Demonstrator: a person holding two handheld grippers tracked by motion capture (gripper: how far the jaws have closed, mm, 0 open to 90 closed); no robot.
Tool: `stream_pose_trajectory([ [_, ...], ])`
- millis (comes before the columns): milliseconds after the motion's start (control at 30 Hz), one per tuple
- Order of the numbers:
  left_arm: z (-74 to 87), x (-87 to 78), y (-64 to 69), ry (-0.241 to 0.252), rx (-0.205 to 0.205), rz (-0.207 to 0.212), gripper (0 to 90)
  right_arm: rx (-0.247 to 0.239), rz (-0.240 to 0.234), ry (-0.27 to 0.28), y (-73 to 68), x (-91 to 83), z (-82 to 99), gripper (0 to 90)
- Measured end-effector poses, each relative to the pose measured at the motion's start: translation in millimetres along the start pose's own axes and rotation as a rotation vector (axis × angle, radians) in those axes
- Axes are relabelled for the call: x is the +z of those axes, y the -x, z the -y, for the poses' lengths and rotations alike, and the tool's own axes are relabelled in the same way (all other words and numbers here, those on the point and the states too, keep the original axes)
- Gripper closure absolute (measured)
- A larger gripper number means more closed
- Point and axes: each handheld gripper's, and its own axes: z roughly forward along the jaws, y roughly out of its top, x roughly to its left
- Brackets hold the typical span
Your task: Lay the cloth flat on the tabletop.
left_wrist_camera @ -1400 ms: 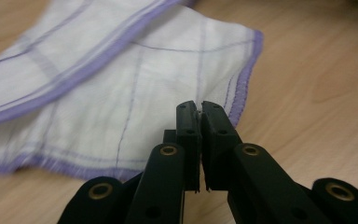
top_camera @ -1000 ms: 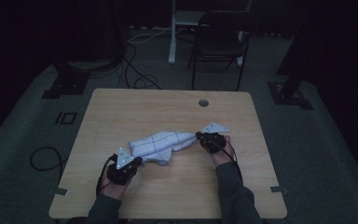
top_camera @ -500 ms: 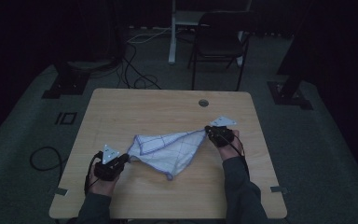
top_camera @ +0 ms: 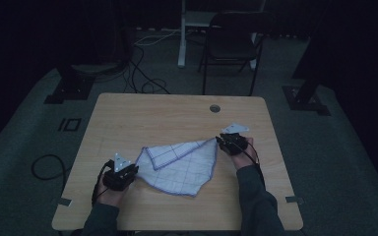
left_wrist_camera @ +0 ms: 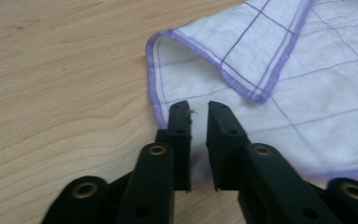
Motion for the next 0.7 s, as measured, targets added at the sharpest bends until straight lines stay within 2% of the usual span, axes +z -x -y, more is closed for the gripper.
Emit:
stream_pose_trajectory([
  [133, -3.8, -2.2, 7.2, 0.016, 0.020, 0.023, 72.7, -0.017, -0.014, -0.005, -9.3, -3.4, 8.0, 67.9],
  [267, -10.5, 0.2, 23.9, 0.029, 0.060, 0.073, 70.1, -0.019, -0.027, -0.013, -16.7, -5.4, 18.8, 66.5],
  [467, -21.5, 12.2, 49.3, 0.032, 0.103, 0.137, 67.2, -0.033, -0.047, -0.025, -23.3, -6.4, 32.0, 66.3],
  [700, -29.2, 18.5, 74.5, 0.034, 0.153, 0.197, 65.4, 0.007, -0.046, -0.038, -21.3, -11.3, 51.0, 65.5],
])
